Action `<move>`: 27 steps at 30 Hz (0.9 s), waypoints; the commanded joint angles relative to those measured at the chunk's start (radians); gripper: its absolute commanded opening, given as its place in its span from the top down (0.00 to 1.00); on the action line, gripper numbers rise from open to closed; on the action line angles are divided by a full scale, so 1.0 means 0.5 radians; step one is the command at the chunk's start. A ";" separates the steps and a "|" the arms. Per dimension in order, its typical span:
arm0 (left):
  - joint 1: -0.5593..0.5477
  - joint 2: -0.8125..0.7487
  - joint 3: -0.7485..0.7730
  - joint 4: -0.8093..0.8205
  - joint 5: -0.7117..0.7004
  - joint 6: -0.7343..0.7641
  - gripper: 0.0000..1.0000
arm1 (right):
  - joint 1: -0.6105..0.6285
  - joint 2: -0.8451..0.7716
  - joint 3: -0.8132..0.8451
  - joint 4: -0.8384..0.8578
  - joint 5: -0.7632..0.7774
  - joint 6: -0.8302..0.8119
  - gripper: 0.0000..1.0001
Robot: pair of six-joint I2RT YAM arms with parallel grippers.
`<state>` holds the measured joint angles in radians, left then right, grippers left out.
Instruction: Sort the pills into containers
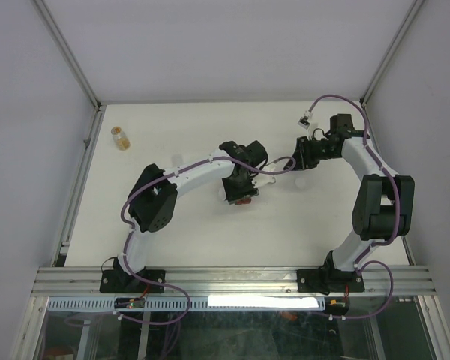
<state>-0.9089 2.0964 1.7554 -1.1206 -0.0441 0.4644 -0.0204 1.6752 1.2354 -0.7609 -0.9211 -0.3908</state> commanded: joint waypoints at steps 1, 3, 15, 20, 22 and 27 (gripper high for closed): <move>0.018 -0.067 0.049 0.027 -0.022 -0.010 1.00 | -0.019 -0.106 0.062 0.016 -0.031 0.009 0.67; 0.016 -0.047 0.066 0.004 -0.021 -0.015 1.00 | -0.020 -0.113 0.052 0.030 -0.022 0.014 0.68; 0.037 -0.080 -0.023 0.035 -0.084 -0.031 1.00 | -0.024 -0.105 0.069 0.005 -0.019 0.007 0.67; -0.025 -0.085 -0.007 0.102 -0.083 -0.004 1.00 | -0.025 -0.105 0.073 0.006 -0.012 0.011 0.67; -0.050 -0.026 0.127 -0.021 -0.068 -0.050 1.00 | -0.030 -0.127 0.040 0.049 -0.007 0.030 0.67; -0.058 -0.037 0.099 -0.042 -0.112 -0.070 1.00 | -0.031 -0.117 0.051 0.035 -0.011 0.021 0.67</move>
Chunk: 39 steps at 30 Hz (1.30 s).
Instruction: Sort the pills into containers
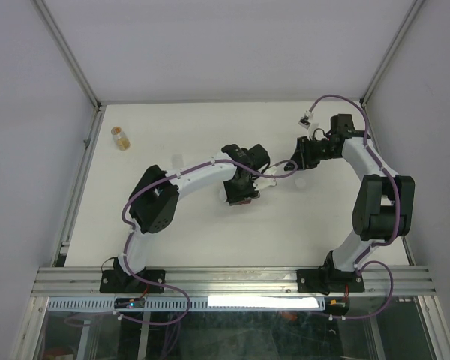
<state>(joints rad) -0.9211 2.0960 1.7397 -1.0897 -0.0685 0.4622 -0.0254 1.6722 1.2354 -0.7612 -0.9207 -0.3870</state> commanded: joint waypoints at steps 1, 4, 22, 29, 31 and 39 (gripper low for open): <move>-0.086 -0.079 0.098 -0.069 -0.057 -0.028 1.00 | -0.020 -0.115 0.040 0.053 -0.007 0.024 0.67; 0.045 -0.078 -0.006 0.067 -0.077 0.011 1.00 | -0.020 -0.097 0.075 0.004 -0.021 0.004 0.67; -0.050 -0.026 0.157 -0.084 -0.066 -0.067 1.00 | -0.032 -0.114 0.035 0.051 -0.004 0.030 0.67; -0.065 -0.132 -0.043 0.121 -0.076 0.051 1.00 | -0.032 -0.107 0.052 0.047 -0.003 0.028 0.67; -0.010 -0.075 0.000 -0.004 -0.121 -0.033 1.00 | -0.032 -0.096 0.066 0.017 -0.004 0.013 0.67; -0.082 -0.093 0.061 -0.008 -0.114 0.008 1.00 | -0.032 -0.115 0.042 0.059 0.006 0.036 0.67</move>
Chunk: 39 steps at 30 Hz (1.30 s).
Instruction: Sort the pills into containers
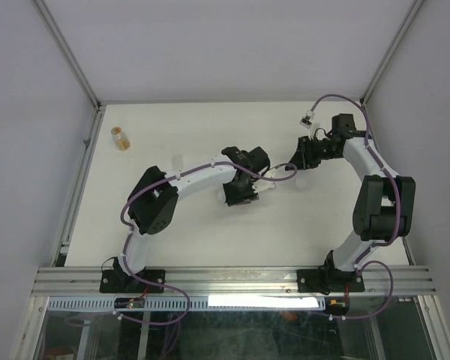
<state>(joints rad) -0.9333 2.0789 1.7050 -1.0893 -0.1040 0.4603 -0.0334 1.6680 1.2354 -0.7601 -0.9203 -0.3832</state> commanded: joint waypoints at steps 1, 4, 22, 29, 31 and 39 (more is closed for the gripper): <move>-0.034 -0.128 0.034 0.122 0.003 0.058 1.00 | -0.016 -0.098 0.054 0.046 0.001 0.026 0.67; 0.008 -0.033 0.148 -0.033 0.009 -0.031 1.00 | -0.016 -0.105 0.056 0.035 0.007 0.022 0.67; 0.049 -0.928 -0.710 1.114 0.227 -0.051 1.00 | -0.016 -0.099 0.042 0.046 -0.002 0.012 0.67; 0.053 -1.871 -1.671 2.456 0.996 -0.221 1.00 | -0.015 -0.170 -0.005 0.116 0.006 0.036 0.67; 0.053 -2.107 -2.024 3.139 1.280 -0.340 1.00 | -0.015 -0.178 -0.010 0.125 0.005 0.037 0.67; 0.050 -2.276 -2.199 3.963 1.686 -0.833 1.00 | -0.016 -0.201 -0.024 0.144 0.021 0.060 0.68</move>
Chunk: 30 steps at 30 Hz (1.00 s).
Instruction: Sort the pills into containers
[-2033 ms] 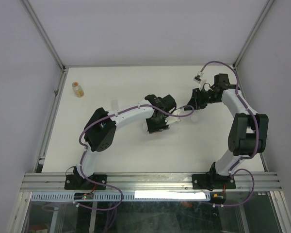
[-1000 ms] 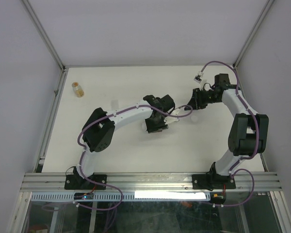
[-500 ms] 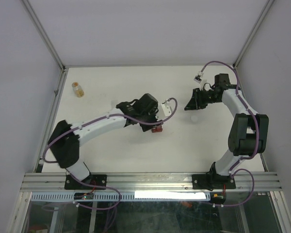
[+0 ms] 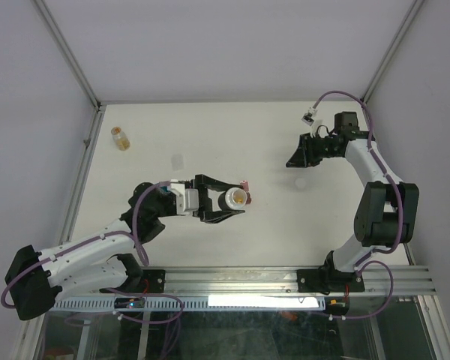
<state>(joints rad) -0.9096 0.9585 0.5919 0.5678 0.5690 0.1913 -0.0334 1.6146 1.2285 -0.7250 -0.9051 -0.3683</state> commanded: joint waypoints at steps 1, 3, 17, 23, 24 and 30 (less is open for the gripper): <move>0.001 -0.041 0.013 0.690 0.354 -0.336 1.00 | -0.016 -0.097 -0.010 0.075 -0.011 0.033 0.68; 0.006 -0.055 0.029 0.597 0.322 -0.376 1.00 | -0.016 -0.108 -0.012 0.078 -0.012 0.037 0.67; -0.192 0.021 0.032 0.050 0.455 0.364 1.00 | -0.016 -0.102 -0.015 0.078 -0.025 0.035 0.67; -0.270 -0.031 0.088 -0.377 0.306 1.144 1.00 | -0.016 -0.100 -0.013 0.079 -0.016 0.037 0.67; -0.280 -0.038 0.079 -0.437 0.218 1.247 1.00 | -0.016 -0.098 -0.014 0.078 -0.014 0.038 0.67; -0.282 -0.012 0.015 -0.442 -0.155 1.415 1.00 | -0.015 -0.094 -0.014 0.082 0.000 0.049 0.67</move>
<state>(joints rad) -1.0473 0.9577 0.5991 0.3424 0.6418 0.7353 -0.0334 1.6093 1.2152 -0.7082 -0.9016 -0.3569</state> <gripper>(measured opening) 0.522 0.326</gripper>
